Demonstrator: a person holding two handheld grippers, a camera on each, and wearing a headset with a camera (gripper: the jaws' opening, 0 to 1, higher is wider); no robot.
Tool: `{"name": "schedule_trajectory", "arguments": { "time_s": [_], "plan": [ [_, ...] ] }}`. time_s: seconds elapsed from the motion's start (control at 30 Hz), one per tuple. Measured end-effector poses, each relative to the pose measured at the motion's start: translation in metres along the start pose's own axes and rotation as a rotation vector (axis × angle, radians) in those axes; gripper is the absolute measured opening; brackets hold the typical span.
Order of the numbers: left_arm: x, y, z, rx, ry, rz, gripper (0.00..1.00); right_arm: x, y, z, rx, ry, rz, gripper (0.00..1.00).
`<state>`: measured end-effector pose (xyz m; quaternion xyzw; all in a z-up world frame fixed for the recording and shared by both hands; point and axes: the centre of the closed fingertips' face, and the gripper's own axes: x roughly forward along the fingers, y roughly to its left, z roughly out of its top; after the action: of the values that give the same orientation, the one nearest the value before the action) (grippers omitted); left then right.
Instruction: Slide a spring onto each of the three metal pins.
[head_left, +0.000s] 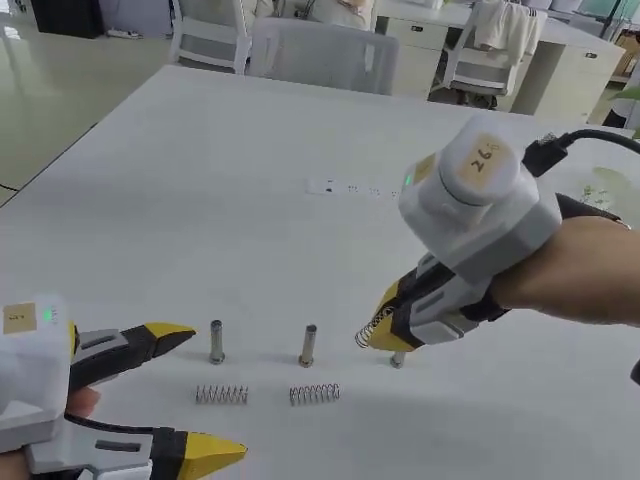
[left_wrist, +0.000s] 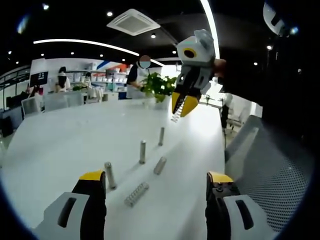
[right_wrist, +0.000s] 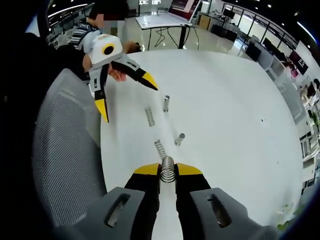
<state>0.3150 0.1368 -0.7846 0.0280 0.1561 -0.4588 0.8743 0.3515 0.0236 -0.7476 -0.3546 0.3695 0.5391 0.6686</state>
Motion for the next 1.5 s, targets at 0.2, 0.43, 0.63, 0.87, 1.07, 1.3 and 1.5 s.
{"name": "schedule_trajectory", "arguments": {
  "time_s": [0.2, 0.43, 0.63, 0.87, 1.07, 1.3, 1.5],
  "plan": [
    [-0.003, 0.005, -0.001, -0.003, 0.0, 0.018, 0.82, -0.002, -0.01, -0.004, 0.001, 0.02, -0.012, 0.08],
    [-0.004, 0.008, -0.002, 0.008, 0.0, 0.031, 0.85, -0.003, -0.022, -0.011, 0.0, 0.057, -0.026, 0.08],
    [-0.005, 0.01, -0.004, 0.013, 0.003, 0.041, 0.89, -0.003, -0.033, -0.024, 0.01, 0.103, -0.032, 0.08],
    [-0.004, 0.011, -0.003, 0.025, 0.001, 0.042, 0.91, -0.001, -0.036, -0.035, 0.028, 0.14, -0.021, 0.08],
    [-0.004, 0.01, -0.003, 0.039, 0.003, 0.043, 0.92, 0.003, -0.042, -0.046, 0.031, 0.186, -0.028, 0.08],
    [-0.004, 0.009, -0.004, 0.043, 0.006, 0.043, 0.93, 0.008, -0.048, -0.052, 0.037, 0.213, -0.03, 0.08],
    [-0.004, 0.009, -0.004, 0.045, 0.007, 0.039, 0.93, 0.018, -0.055, -0.06, 0.046, 0.247, -0.016, 0.08]
  ]
}}
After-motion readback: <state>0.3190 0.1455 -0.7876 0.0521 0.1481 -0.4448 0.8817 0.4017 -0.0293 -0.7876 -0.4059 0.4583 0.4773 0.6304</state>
